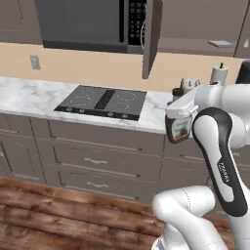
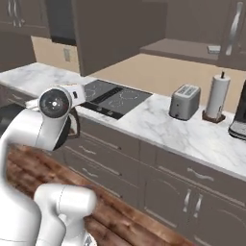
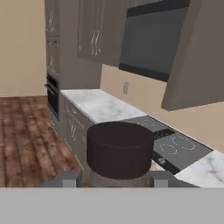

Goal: The dining table condiment station is running low on syrup bottle. Refill the condiment station by opening the cabinet and taking the syrup bottle from the cabinet and placing it on the dining table.

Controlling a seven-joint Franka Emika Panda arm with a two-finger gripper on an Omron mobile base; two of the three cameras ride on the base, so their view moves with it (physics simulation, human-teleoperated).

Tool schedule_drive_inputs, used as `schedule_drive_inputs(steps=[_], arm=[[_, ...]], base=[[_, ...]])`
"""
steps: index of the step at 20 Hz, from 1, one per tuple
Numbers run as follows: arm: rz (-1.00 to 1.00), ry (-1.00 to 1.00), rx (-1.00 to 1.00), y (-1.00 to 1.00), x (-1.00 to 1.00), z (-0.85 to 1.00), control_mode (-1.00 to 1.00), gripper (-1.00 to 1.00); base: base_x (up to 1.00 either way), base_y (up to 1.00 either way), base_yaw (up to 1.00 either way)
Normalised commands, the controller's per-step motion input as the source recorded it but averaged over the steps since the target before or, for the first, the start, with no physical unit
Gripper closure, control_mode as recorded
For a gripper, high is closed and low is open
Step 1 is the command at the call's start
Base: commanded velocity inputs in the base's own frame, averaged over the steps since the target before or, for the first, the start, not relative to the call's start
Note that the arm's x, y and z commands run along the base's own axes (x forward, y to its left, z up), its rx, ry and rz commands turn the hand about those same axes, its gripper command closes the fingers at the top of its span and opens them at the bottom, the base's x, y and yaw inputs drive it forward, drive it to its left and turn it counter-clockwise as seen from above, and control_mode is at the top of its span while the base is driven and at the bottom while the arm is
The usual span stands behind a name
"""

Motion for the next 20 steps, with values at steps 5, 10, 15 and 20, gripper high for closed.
schedule_drive_inputs(steps=[5, 10, 15, 20], arm=[[0.0, 0.0, 0.0, 0.0, 0.0, 0.0, 1.0, 1.0], [0.0, 0.0, 0.0, 0.0, 0.0, 0.0, 1.0, 1.0], [0.0, 0.0, 0.0, 0.0, 0.0, 0.0, 1.0, 1.0], [0.0, 0.0, 0.0, 0.0, 0.0, 0.0, 1.0, 1.0]], base=[[-0.49, 0.14, 0.57], [-0.69, 0.09, 0.6], [-0.67, 0.03, 0.63], [-0.68, 0.0, 0.67]])
